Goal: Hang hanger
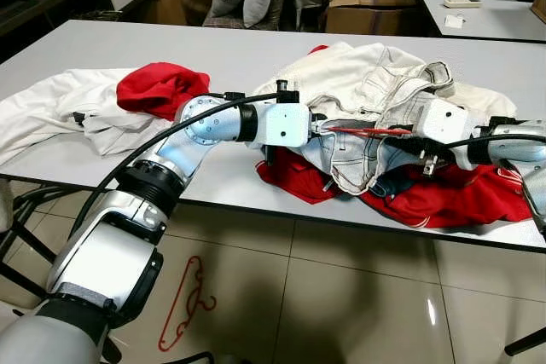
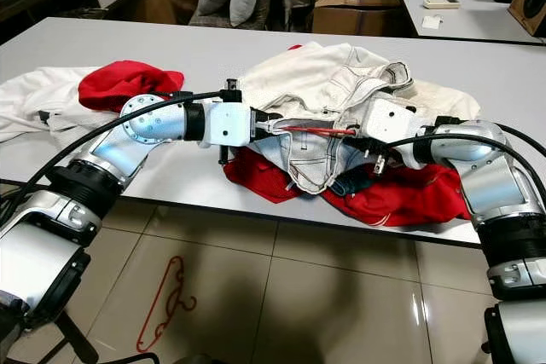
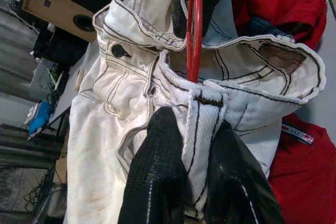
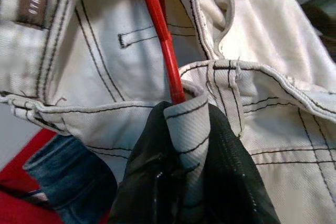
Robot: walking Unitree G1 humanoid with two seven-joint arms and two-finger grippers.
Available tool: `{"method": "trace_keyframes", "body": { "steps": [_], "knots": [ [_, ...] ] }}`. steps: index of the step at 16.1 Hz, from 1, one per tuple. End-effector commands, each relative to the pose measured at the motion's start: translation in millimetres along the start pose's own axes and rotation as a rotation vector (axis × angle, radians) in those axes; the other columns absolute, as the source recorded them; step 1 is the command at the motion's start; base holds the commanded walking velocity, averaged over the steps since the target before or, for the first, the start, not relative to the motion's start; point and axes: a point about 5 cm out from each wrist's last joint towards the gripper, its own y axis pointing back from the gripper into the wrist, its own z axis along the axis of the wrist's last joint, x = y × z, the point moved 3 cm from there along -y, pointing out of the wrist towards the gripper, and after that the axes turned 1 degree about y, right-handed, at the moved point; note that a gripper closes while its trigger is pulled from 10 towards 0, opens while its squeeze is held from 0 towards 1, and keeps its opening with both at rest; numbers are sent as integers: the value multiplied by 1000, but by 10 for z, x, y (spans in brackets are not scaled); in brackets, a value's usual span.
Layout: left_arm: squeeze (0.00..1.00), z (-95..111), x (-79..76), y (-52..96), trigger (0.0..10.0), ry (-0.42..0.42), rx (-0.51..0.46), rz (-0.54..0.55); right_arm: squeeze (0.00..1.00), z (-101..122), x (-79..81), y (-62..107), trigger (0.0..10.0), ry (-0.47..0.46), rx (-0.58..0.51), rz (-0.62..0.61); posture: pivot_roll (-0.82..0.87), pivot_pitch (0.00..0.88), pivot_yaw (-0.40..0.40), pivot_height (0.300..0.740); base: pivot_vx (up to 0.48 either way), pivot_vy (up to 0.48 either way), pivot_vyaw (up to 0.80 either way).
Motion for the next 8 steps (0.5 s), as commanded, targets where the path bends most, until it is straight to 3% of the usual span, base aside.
{"method": "trace_keyframes", "body": {
  "steps": [1,2,3,4,7,8],
  "knots": [
    [0,75,96,22,549,-19,-34,43,0,15,-48,-2,0,8,-8,-42,-64,0,74,740,0,0,0],
    [0,68,140,24,10000,-13,-28,79,0,29,-38,-3,0,1,-25,-40,-65,0,75,740,0,0,0],
    [24,93,161,26,10000,38,-61,86,0,55,-30,2,0,-11,-48,-32,-66,0,76,740,0,0,0],
    [1000,134,177,42,10000,65,-98,76,0,70,-26,11,0,-17,-62,-27,-67,0,79,740,0,0,0],
    [1000,215,257,96,10000,61,-158,103,0,59,-19,35,0,-19,-67,-32,-68,0,82,740,0,0,0],
    [722,228,280,116,10000,76,-174,111,0,61,-21,47,0,-22,-72,-33,-68,0,82,740,0,0,0]
  ]
}}
